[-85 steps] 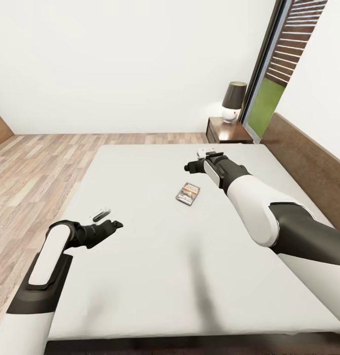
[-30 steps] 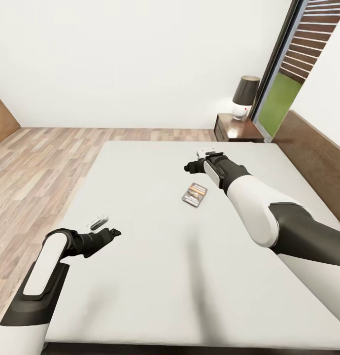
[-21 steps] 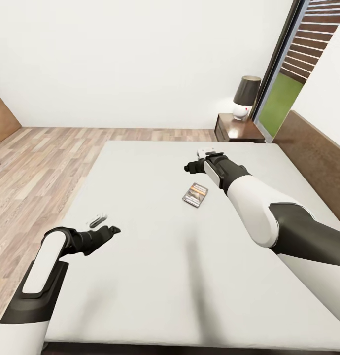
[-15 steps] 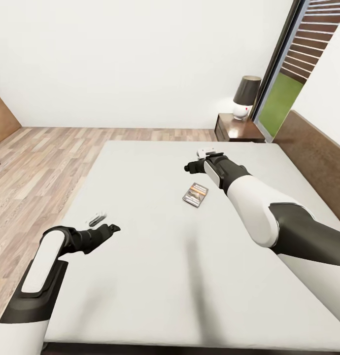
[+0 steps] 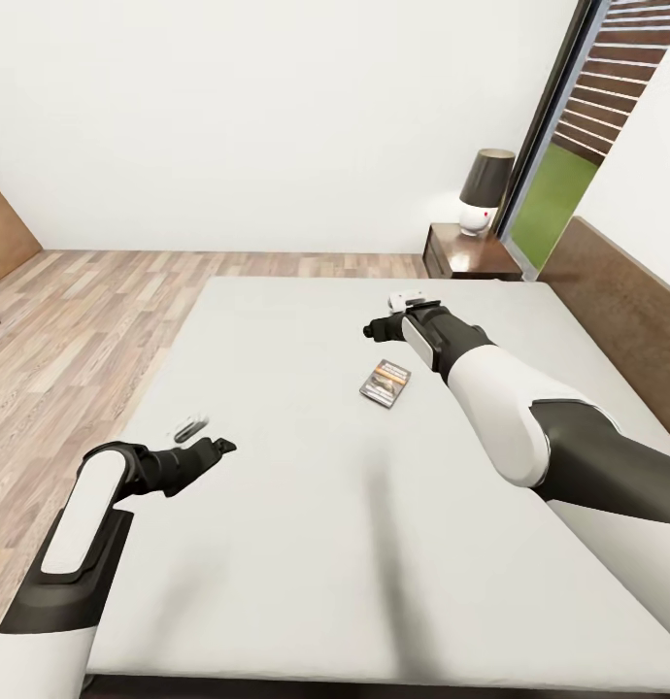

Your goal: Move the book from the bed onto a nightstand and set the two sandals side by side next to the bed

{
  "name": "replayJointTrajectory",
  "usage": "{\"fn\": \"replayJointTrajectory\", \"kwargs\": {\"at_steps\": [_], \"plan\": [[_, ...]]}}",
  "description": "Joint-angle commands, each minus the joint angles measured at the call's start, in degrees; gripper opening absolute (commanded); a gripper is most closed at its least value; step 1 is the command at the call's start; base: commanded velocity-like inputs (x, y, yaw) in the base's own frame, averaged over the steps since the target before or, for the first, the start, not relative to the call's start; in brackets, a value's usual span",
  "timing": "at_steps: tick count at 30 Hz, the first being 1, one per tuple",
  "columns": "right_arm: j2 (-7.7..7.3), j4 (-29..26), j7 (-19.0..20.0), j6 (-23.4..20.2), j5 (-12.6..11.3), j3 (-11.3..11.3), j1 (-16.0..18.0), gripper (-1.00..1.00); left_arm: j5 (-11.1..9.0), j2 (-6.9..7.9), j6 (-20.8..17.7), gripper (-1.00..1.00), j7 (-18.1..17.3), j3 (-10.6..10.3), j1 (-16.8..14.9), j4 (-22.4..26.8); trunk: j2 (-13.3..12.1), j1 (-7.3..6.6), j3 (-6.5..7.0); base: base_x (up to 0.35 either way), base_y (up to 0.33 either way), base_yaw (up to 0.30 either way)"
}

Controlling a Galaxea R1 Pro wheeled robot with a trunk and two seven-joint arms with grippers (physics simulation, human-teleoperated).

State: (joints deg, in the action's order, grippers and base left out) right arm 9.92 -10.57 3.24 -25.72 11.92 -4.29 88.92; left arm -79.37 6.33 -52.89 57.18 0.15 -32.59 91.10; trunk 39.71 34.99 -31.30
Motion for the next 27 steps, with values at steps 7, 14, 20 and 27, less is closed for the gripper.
{"fn": "replayJointTrajectory", "kwargs": {"at_steps": [7,14,20,27], "plan": [[0.02,-0.21,0.21,-0.48,0.61,-0.34,0.06,1.00,-0.35,-0.19,-0.22,1.00,0.95,0.03,-0.11,0.06,0.06,0.01,-0.28,0.000,0.000,-0.006],[0.05,-0.24,0.10,-0.55,0.57,-0.24,0.10,1.00,0.05,-0.40,-0.39,1.00,1.09,0.03,-0.18,-0.03,0.06,0.01,-0.60,0.000,0.000,-0.002],[0.08,-0.30,0.09,-0.54,0.57,-0.16,0.11,1.00,0.10,-0.27,-0.47,1.00,1.14,0.03,-0.19,-0.06,0.06,0.01,-0.67,0.000,0.000,0.000],[0.08,-0.70,0.17,-1.66,0.52,-0.36,0.13,1.00,-0.31,-0.04,-0.74,1.00,1.15,-0.09,-0.26,-0.06,0.06,0.01,-0.88,0.000,0.000,0.000]]}}
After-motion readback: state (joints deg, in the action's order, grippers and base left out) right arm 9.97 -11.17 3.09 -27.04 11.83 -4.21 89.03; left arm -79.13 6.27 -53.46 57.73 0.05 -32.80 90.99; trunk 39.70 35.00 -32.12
